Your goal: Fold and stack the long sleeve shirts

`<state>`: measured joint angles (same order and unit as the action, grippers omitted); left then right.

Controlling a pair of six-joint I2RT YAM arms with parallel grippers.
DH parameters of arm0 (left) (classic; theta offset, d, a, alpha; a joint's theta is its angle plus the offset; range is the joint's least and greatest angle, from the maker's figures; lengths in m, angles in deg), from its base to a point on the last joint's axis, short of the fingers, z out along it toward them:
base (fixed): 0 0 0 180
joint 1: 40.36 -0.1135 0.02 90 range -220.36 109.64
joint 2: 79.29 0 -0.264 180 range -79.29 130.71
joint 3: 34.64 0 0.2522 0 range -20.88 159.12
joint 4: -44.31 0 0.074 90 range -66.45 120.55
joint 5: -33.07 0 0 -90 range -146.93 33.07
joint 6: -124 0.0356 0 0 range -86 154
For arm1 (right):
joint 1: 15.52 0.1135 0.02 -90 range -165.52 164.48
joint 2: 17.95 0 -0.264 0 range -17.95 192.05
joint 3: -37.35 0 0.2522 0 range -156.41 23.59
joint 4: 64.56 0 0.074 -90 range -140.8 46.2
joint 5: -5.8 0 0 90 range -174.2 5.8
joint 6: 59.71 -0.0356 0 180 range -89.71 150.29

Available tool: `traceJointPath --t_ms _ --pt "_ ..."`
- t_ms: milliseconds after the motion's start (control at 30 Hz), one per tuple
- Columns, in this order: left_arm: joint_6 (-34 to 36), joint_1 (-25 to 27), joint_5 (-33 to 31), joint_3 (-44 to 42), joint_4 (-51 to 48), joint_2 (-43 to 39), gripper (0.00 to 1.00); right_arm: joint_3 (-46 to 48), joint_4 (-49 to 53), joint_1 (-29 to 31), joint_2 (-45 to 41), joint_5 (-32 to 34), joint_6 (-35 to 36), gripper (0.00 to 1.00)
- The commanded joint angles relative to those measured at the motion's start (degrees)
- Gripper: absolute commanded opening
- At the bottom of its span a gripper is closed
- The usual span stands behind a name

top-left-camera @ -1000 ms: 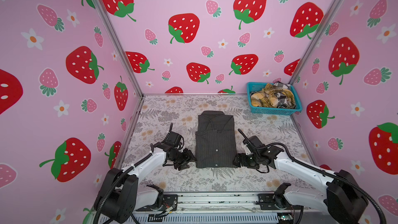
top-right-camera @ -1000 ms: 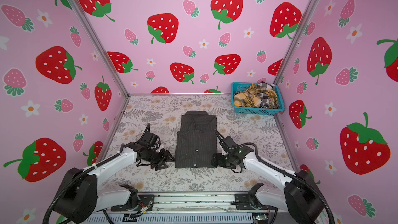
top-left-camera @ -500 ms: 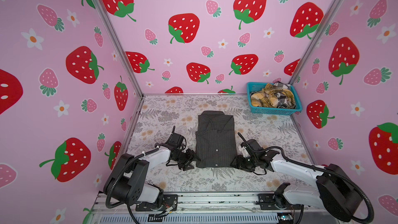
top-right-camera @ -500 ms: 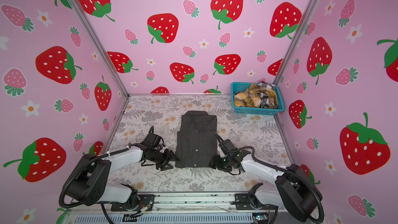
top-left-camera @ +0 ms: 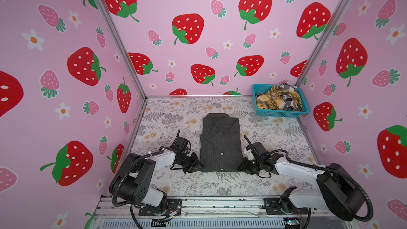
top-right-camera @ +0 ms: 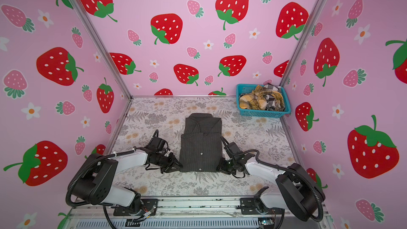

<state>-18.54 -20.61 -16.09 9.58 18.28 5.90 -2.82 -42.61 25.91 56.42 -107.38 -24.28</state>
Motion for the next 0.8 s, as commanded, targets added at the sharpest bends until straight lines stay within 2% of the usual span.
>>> traceJointPath --t_ms 0,67,133,167,200,233,267,333,367,400,467,533,767 --pt "-0.16 0.03 -4.29 -1.45 -0.45 1.45 0.00 0.67 -0.33 -0.56 -0.18 0.38 -0.73 0.07" --pt "-0.29 0.03 -4.40 -1.66 -0.56 0.75 0.00 0.08 1.45 -0.56 -0.92 1.38 -0.11 0.03" --pt "-1.21 0.02 -4.92 -2.55 -0.90 -1.33 0.00 -0.70 3.79 -0.56 -1.83 2.49 1.00 0.05" --pt "-1.72 -0.02 -4.90 -3.04 -0.94 -2.43 0.00 -0.87 4.41 -0.56 -2.37 2.69 1.38 0.10" --pt "-2.12 -0.02 -4.78 -3.45 -1.20 -3.80 0.00 -0.85 5.13 -0.56 -2.98 2.64 1.62 0.20" --pt "-2.54 0.03 -4.79 -3.75 -1.68 -5.16 0.09 -0.71 5.52 -0.56 -3.66 2.70 1.69 0.34" --pt "-3.14 0.00 -4.61 -4.10 -1.70 -6.49 0.23 -0.50 5.76 -0.57 -4.23 2.78 1.61 0.45" --pt "-4.51 -0.08 -4.70 -4.57 -2.50 -9.52 0.50 0.21 5.44 -0.60 -5.02 2.74 1.05 0.57" --pt "-4.82 -0.05 -4.83 -4.46 -2.75 -10.45 0.70 0.51 5.06 -0.56 -5.13 2.66 0.74 0.59" --pt "-5.17 -0.06 -4.80 -4.21 -2.76 -11.19 0.81 1.05 4.17 -0.56 -4.97 2.52 0.18 0.60" --pt "-4.97 -0.06 -4.64 -3.28 -2.74 -10.99 0.84 1.98 2.29 -0.56 -4.11 2.06 -0.79 0.62" --pt "-4.78 -0.06 -4.95 -2.37 -2.70 -9.18 0.83 2.72 0.13 -0.54 -2.82 1.41 -1.53 0.62" --pt "-5.86 -0.20 -4.68 -3.41 1.79 -1.76 0.69 2.59 -2.56 -0.69 -0.66 2.17 -2.48 0.60"
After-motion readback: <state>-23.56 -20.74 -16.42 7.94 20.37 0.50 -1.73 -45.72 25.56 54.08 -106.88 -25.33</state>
